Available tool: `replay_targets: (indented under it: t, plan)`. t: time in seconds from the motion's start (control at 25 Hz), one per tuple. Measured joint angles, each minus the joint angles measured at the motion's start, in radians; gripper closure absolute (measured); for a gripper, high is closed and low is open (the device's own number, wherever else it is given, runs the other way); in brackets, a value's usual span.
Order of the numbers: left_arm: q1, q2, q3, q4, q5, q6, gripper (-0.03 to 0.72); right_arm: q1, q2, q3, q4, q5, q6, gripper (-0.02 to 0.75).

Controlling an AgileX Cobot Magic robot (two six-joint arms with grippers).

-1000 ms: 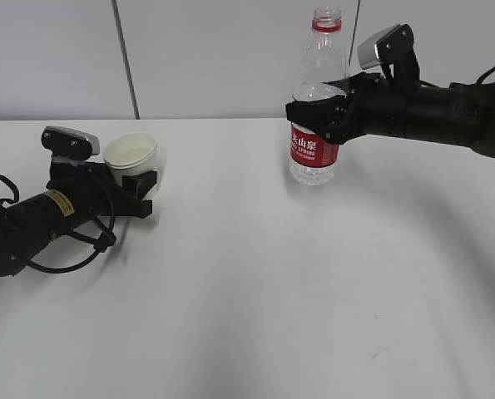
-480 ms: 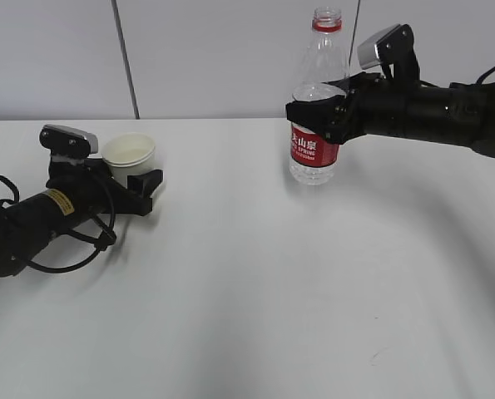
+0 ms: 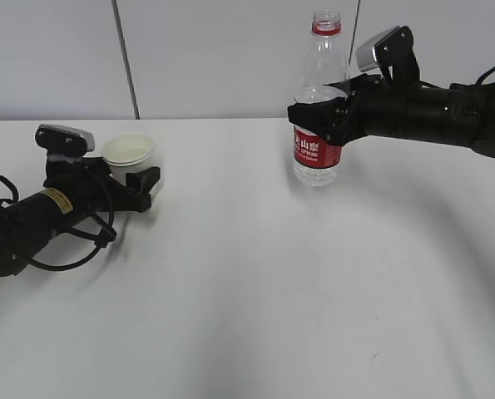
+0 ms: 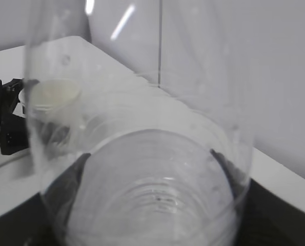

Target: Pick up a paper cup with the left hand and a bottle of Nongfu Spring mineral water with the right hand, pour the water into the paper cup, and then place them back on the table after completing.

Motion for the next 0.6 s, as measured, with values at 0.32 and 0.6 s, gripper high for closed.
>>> replay_targets:
  t: [0.32, 0.6]
  plan:
    - [0.000, 0.000, 0.002, -0.007, -0.002, -0.015, 0.156, 0.000, 0.036, -0.002, 0.006, 0.000, -0.018, 0.254]
    - [0.000, 0.000, 0.002, -0.007, -0.005, -0.016, 0.156, 0.000, 0.091, -0.002, 0.061, 0.002, -0.063, 0.254]
